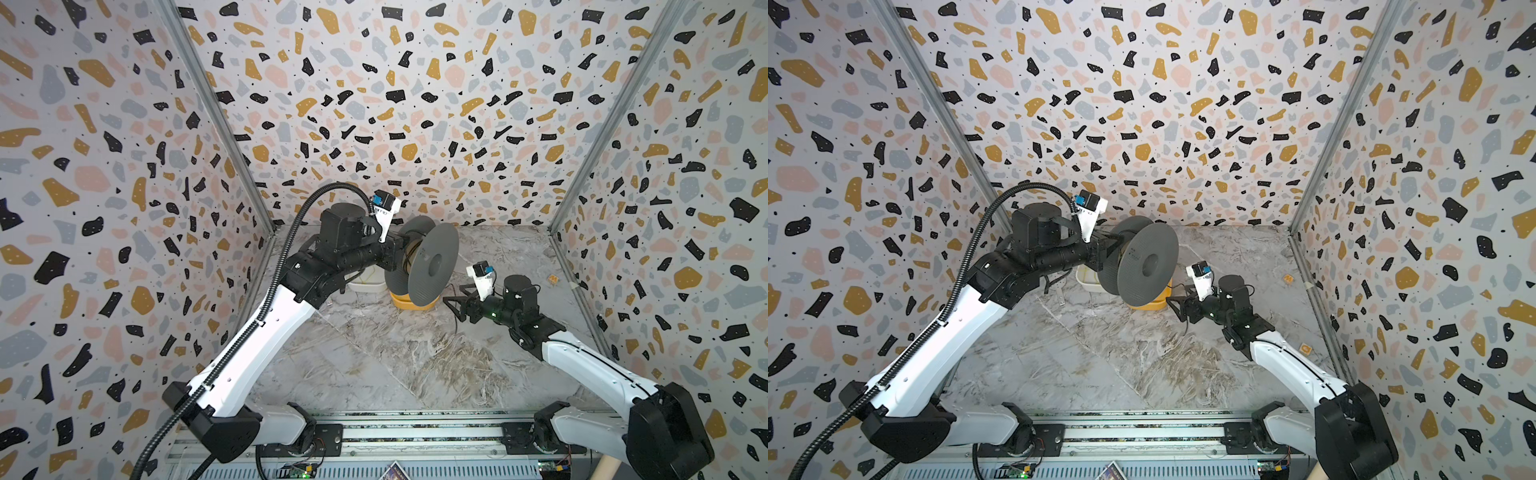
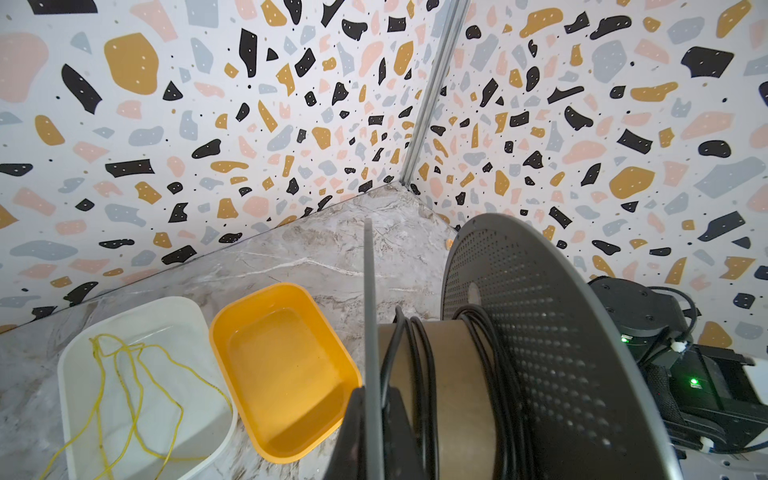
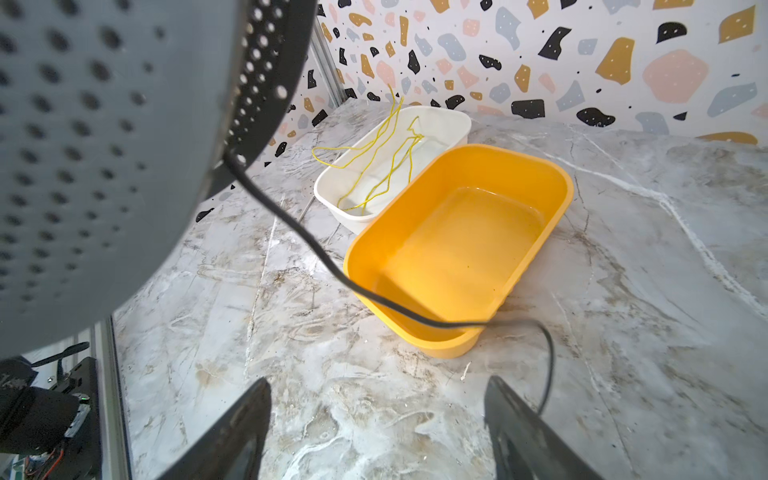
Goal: Wrap the cables
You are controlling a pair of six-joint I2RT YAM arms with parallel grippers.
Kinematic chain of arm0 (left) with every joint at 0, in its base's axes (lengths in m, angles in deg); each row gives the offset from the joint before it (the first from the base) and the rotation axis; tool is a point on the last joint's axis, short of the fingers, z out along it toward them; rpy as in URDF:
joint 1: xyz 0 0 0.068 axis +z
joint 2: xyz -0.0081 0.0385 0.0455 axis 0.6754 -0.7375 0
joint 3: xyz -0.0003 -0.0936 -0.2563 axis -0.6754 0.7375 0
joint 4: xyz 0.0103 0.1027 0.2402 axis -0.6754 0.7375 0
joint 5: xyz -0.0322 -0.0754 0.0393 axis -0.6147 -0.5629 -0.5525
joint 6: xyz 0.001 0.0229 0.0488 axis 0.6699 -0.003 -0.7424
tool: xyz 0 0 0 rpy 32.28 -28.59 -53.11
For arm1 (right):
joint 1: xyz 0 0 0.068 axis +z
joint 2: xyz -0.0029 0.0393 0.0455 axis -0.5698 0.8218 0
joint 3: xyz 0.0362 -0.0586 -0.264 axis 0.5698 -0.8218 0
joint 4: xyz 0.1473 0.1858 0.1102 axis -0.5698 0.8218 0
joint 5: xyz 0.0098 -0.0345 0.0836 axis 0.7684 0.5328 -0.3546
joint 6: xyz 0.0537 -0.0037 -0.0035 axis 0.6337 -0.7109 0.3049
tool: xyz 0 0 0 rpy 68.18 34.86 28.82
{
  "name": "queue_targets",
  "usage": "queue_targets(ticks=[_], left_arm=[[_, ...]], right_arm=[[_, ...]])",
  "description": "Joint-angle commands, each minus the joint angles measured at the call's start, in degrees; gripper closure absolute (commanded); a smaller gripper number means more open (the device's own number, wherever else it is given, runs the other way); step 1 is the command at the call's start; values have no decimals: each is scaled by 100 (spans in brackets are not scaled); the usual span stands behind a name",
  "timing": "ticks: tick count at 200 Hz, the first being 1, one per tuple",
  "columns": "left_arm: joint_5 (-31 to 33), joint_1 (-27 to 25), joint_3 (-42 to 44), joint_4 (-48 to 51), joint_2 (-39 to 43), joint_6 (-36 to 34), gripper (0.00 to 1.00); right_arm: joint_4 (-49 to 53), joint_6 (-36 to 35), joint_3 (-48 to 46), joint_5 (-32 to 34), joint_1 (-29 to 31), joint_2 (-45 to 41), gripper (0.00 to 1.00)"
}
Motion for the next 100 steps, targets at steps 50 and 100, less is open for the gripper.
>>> queue_targets(ticks=[50,100], left_arm=[[-277,9,-337,-899,361,332,100],[-383,8,-401,-1194,359,553,100]], right_arm=[[-61,57,-281,191,-14,-338,19],[-431,319,-513,259,20,-403,19]])
